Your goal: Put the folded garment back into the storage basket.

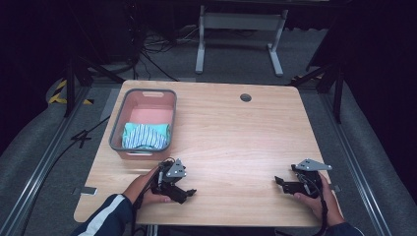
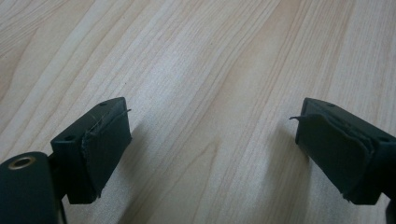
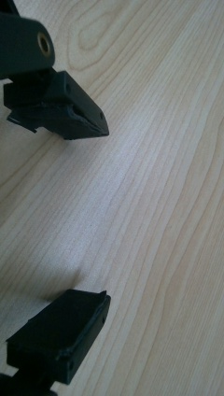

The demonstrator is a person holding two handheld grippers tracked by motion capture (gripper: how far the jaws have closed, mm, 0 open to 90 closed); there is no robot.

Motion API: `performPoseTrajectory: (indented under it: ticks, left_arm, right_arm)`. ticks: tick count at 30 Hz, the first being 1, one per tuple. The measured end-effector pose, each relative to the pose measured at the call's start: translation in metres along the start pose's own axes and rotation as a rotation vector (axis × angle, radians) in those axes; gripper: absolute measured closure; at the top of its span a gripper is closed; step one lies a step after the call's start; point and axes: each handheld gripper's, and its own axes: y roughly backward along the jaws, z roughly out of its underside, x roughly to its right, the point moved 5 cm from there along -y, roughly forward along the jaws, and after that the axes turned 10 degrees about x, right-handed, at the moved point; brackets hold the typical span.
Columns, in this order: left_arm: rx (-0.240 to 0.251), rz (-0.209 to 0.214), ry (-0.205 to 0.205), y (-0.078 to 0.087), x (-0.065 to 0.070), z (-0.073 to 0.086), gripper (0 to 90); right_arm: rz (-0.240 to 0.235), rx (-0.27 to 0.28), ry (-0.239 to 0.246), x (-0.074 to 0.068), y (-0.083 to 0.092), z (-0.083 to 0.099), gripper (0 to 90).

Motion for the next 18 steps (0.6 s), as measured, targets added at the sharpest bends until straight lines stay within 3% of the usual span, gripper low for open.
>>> performPoseTrajectory:
  ticks: [18]
  left_arm:
    - [-0.003,-0.002,0.002,-0.0020,-0.0002,-0.0011,8.1]
  right_arm:
    - [-0.009,0.001,0.001,0.0005,-0.0001,-0.0001,16.4]
